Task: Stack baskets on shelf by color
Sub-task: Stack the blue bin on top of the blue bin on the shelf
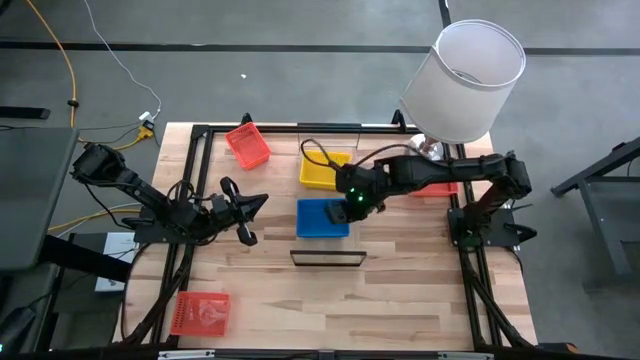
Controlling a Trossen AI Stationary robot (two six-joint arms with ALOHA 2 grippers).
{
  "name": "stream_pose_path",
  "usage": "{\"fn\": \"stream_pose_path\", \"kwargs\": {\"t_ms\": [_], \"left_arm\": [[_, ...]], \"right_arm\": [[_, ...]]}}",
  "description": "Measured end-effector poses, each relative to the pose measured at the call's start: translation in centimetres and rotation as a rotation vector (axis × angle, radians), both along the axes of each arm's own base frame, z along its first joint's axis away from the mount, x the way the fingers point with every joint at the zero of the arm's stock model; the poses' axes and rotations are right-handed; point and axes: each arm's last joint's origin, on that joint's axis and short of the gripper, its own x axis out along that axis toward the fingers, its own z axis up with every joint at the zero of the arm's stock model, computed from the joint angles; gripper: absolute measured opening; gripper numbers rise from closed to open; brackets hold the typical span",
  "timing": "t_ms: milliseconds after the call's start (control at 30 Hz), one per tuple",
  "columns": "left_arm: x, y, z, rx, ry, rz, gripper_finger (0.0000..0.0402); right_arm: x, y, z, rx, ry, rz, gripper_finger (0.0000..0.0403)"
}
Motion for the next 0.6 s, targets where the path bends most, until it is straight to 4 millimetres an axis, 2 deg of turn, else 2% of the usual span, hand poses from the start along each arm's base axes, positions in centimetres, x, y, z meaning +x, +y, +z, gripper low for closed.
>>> {"fn": "stream_pose_path", "kwargs": {"t_ms": [333, 600], "left_arm": [[0.1, 0.4, 0.0, 0.011, 0.004, 0.028, 0.0001], [0.1, 0.4, 0.0, 0.016, 0.008, 0.028, 0.0003]], "right_arm": [[2.6, 0.4, -4.3, 0.034, 0.128, -0.045, 0.0000], [3.7, 0.9, -6.4, 0.152, 0.207, -0.023, 0.0000]]}}
